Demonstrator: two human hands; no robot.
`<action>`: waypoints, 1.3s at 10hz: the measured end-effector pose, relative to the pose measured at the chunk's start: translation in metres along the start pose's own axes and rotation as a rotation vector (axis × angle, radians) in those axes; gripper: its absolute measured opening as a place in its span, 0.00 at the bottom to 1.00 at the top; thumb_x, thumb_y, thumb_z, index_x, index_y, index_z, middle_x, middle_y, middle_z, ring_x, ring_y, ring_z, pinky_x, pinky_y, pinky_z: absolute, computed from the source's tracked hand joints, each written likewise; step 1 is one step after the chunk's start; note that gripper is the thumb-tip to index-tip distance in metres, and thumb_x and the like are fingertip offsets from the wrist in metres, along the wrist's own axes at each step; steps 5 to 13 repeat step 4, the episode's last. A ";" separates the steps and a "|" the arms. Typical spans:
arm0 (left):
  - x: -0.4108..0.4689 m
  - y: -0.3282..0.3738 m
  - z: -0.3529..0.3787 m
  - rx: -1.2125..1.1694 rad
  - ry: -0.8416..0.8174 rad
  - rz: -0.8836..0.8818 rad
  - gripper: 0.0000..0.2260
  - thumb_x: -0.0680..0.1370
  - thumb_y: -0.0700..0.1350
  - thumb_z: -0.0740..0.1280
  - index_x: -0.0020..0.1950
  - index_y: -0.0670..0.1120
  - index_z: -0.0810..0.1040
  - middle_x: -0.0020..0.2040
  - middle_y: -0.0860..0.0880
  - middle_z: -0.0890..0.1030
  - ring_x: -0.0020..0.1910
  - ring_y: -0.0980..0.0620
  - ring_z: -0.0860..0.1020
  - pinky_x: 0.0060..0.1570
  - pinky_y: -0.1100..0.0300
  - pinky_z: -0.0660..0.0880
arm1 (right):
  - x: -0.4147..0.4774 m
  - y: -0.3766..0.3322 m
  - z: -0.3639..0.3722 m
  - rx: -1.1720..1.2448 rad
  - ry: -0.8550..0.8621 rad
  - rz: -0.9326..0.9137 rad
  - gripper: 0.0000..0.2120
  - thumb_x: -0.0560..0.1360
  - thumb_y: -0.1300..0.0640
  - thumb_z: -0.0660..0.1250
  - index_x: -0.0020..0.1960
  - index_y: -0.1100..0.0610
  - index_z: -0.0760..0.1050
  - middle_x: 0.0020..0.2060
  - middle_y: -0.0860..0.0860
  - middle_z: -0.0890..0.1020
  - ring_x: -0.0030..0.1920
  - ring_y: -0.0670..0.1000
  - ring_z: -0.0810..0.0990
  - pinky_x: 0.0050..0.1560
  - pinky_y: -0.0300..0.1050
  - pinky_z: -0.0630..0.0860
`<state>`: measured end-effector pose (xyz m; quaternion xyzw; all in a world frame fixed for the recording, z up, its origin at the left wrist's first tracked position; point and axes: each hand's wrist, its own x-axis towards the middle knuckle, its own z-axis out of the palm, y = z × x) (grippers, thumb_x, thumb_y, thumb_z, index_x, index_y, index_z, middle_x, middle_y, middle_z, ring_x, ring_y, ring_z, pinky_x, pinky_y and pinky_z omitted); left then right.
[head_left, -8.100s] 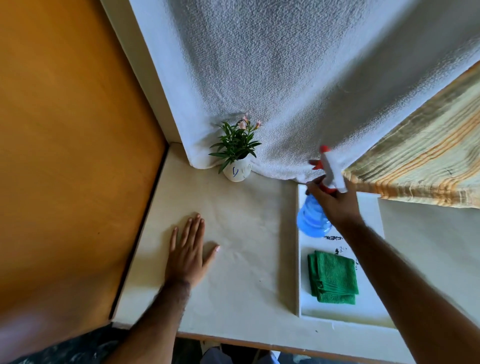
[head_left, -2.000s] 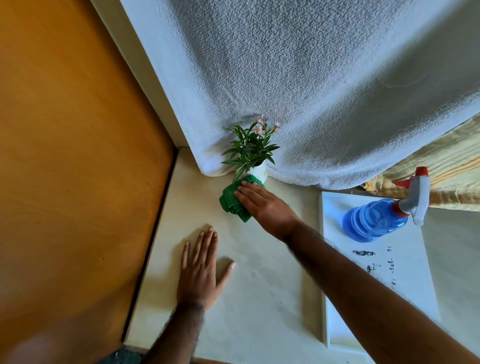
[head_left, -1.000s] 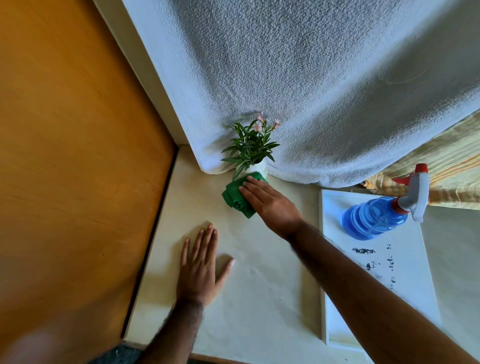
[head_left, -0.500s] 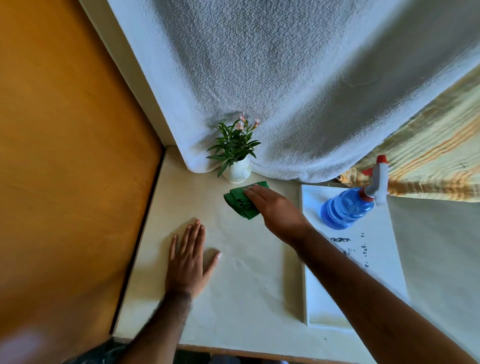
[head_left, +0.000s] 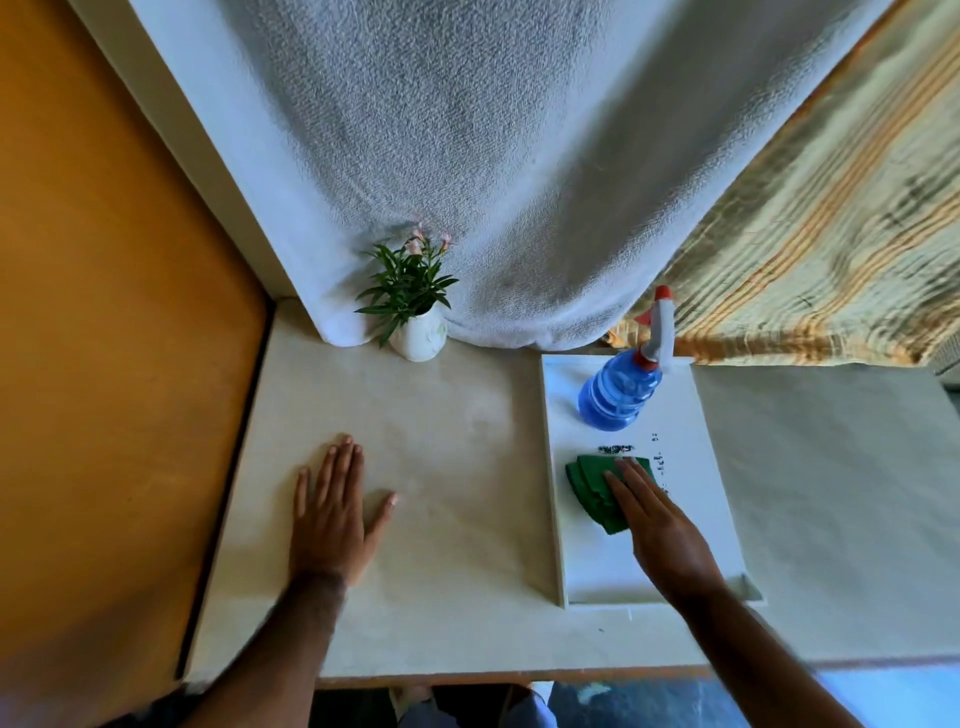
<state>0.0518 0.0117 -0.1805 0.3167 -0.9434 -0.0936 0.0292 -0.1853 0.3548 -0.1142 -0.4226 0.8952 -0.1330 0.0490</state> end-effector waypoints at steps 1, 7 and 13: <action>0.000 -0.002 0.004 0.009 -0.003 0.004 0.37 0.81 0.65 0.56 0.83 0.43 0.61 0.83 0.44 0.64 0.81 0.44 0.66 0.79 0.37 0.63 | -0.014 0.009 0.015 -0.117 -0.122 -0.050 0.32 0.79 0.58 0.67 0.79 0.62 0.59 0.79 0.59 0.58 0.79 0.60 0.60 0.75 0.59 0.63; 0.006 0.016 -0.036 0.005 -0.178 0.016 0.51 0.76 0.75 0.34 0.81 0.38 0.63 0.82 0.38 0.65 0.80 0.39 0.67 0.77 0.34 0.64 | 0.010 -0.039 -0.009 -0.124 -0.122 -0.177 0.45 0.79 0.29 0.52 0.80 0.64 0.55 0.81 0.59 0.53 0.81 0.55 0.49 0.80 0.54 0.52; 0.006 0.016 -0.036 0.005 -0.178 0.016 0.51 0.76 0.75 0.34 0.81 0.38 0.63 0.82 0.38 0.65 0.80 0.39 0.67 0.77 0.34 0.64 | 0.010 -0.039 -0.009 -0.124 -0.122 -0.177 0.45 0.79 0.29 0.52 0.80 0.64 0.55 0.81 0.59 0.53 0.81 0.55 0.49 0.80 0.54 0.52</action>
